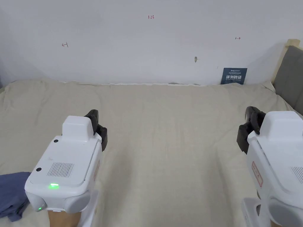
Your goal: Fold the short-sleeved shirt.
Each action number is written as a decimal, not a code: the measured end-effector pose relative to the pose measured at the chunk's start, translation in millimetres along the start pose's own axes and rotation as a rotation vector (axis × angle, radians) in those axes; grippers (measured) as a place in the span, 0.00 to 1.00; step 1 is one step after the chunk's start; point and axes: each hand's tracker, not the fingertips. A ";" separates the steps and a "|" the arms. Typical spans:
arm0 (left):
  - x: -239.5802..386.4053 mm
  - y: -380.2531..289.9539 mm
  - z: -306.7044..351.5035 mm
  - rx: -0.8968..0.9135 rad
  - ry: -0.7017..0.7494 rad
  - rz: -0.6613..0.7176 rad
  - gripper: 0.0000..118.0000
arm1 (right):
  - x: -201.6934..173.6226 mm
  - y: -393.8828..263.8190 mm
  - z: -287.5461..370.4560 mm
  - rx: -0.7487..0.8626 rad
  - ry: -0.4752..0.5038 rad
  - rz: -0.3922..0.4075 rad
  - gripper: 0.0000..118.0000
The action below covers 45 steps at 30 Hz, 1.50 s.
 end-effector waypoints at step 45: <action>0.8 -1.4 -5.8 0.016 -0.017 0.013 1.00 | -5.2 -6.5 -9.8 -0.039 0.008 -0.008 1.00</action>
